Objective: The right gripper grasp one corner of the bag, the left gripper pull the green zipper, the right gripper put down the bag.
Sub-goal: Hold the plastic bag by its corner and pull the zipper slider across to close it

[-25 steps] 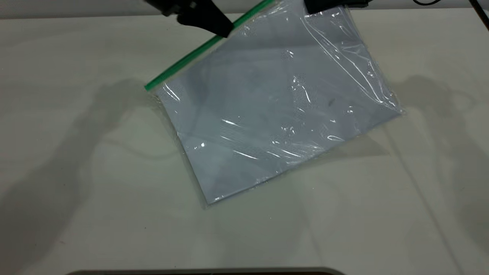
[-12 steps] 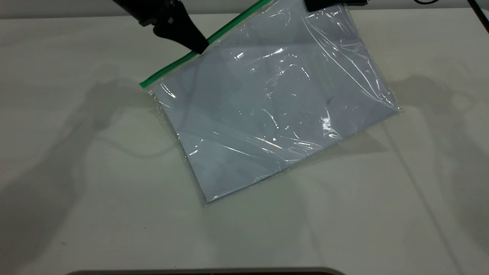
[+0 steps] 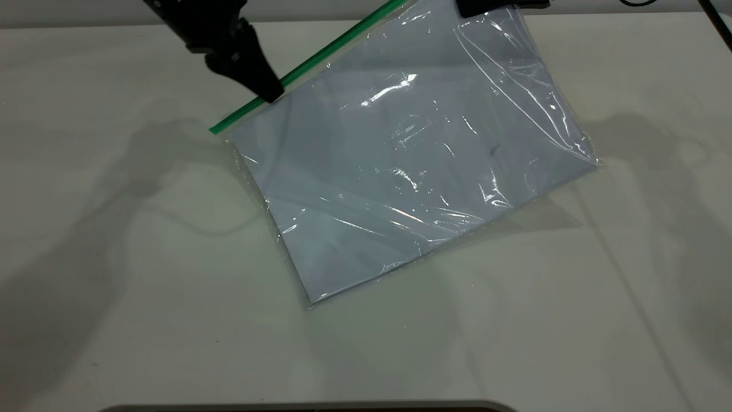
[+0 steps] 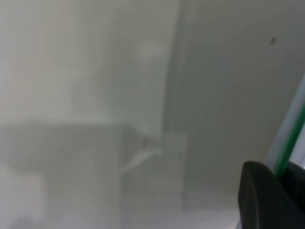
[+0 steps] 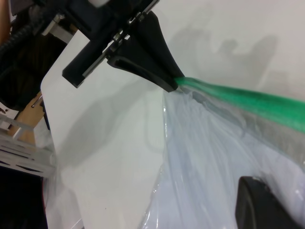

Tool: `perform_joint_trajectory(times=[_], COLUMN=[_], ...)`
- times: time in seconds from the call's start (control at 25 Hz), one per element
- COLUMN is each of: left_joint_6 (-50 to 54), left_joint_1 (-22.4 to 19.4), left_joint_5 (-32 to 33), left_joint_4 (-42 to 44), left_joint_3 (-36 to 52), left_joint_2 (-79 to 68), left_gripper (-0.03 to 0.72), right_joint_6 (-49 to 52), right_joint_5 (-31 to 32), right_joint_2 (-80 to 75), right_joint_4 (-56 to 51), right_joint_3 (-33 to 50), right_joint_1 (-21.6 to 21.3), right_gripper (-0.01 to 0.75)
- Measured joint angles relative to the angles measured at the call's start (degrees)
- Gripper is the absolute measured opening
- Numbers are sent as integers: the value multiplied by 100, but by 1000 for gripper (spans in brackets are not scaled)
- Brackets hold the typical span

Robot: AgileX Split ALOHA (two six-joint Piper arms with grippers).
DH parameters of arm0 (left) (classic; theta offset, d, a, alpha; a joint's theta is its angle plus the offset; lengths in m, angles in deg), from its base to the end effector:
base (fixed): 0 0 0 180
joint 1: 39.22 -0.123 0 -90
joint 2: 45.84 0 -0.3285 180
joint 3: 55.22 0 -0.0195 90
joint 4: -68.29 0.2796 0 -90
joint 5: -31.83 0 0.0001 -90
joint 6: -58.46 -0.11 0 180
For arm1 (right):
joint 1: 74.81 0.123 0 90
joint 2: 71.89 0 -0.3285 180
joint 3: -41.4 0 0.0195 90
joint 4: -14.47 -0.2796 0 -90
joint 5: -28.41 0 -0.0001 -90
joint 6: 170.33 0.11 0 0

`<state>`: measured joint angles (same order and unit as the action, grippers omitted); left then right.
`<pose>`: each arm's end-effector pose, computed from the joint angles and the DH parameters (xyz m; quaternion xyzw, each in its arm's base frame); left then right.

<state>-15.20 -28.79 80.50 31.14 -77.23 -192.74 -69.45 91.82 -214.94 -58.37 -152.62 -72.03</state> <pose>0.5196 -0.1464 0.0629 0.4878 0.8345 -0.1855 0.1767 0.5067 0.1187 0.1060 -0.2813 0.8150 0.4462 0.2398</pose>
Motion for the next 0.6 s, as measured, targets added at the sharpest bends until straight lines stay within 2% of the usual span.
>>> perform_joint_trajectory(times=[0.6], left_joint_6=[1201], left_joint_1=[-11], left_joint_5=[-25], left_joint_4=[1616], left_joint_3=[0], left_joint_2=[0], left_gripper=[78], right_joint_6=[0], right_joint_5=[-32], right_joint_2=[0], right_joint_4=[-56], right_joint_3=[0], right_joint_1=[0], right_gripper=[34])
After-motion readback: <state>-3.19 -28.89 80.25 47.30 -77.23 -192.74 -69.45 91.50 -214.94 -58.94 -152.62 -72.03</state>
